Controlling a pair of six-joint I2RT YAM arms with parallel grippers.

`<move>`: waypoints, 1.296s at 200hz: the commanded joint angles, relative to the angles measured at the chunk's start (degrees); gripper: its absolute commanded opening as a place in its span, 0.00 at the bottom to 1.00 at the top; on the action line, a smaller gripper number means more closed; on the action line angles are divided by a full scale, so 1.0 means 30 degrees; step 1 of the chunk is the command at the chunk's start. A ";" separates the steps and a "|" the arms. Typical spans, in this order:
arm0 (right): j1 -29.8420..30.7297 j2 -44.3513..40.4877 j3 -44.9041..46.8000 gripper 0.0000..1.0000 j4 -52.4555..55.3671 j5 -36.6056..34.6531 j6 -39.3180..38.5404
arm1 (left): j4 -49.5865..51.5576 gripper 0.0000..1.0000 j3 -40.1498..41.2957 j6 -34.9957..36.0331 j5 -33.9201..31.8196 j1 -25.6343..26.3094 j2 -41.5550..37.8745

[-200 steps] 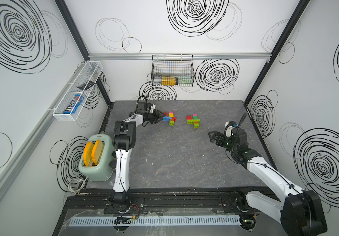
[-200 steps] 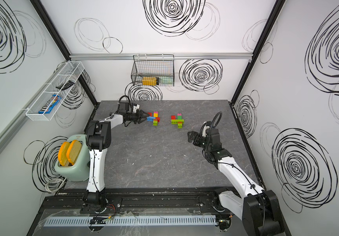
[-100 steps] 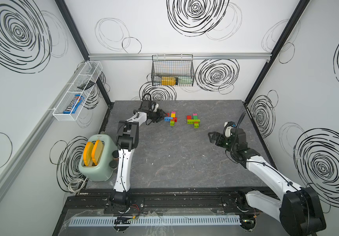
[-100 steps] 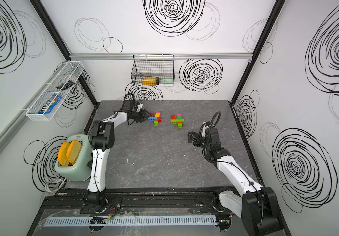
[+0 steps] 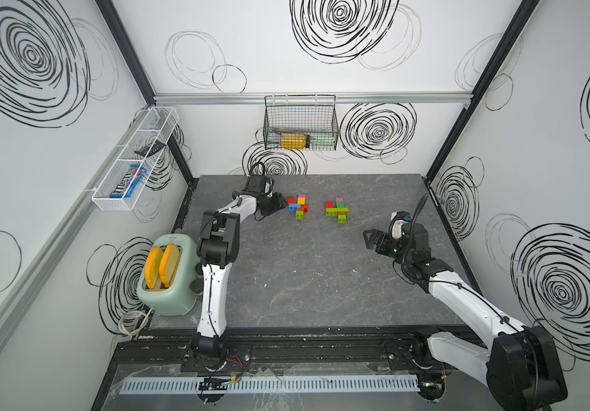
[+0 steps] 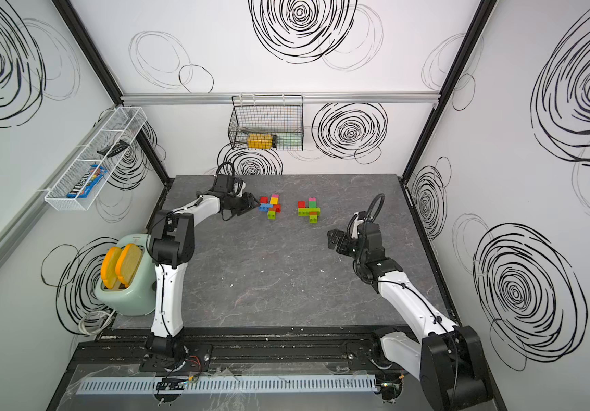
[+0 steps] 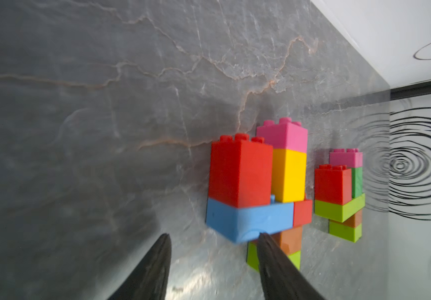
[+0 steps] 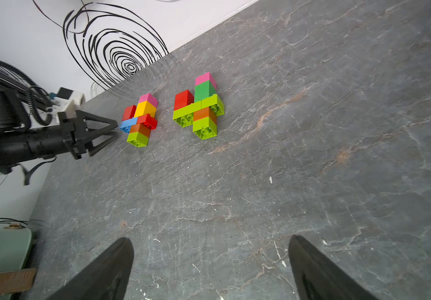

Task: Assemble the number 4 with lego
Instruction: Place the lego brick at the center of the board, then reset both arms

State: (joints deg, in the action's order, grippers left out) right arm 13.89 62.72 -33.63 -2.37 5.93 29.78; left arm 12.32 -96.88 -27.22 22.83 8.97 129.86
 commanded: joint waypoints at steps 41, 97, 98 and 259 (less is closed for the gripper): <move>-0.0463 -0.2155 0.0281 0.97 -0.1534 -0.3710 -0.1149 | -0.8685 0.81 1.0167 0.3425 -1.0859 0.2681 -1.0758; -0.2000 -0.2952 0.3383 0.97 -0.6602 -0.9947 -0.1769 | -1.5716 0.96 1.9760 0.4819 -1.5991 0.2809 -1.8339; -0.2041 -0.2920 0.3443 0.97 -0.6729 -1.0167 -0.1688 | -1.5946 0.96 1.9933 0.4852 -1.6034 0.2780 -1.8523; -0.4805 0.7299 0.5781 0.97 -1.8981 -0.2047 -0.8896 | -2.1426 0.96 2.7397 0.7599 -1.2128 -0.1716 -1.9295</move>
State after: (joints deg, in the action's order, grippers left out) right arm -0.30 85.84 -14.61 -57.25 -4.91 5.04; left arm -47.22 -13.52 -4.36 -18.98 6.26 71.29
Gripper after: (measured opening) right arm 0.975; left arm 0.959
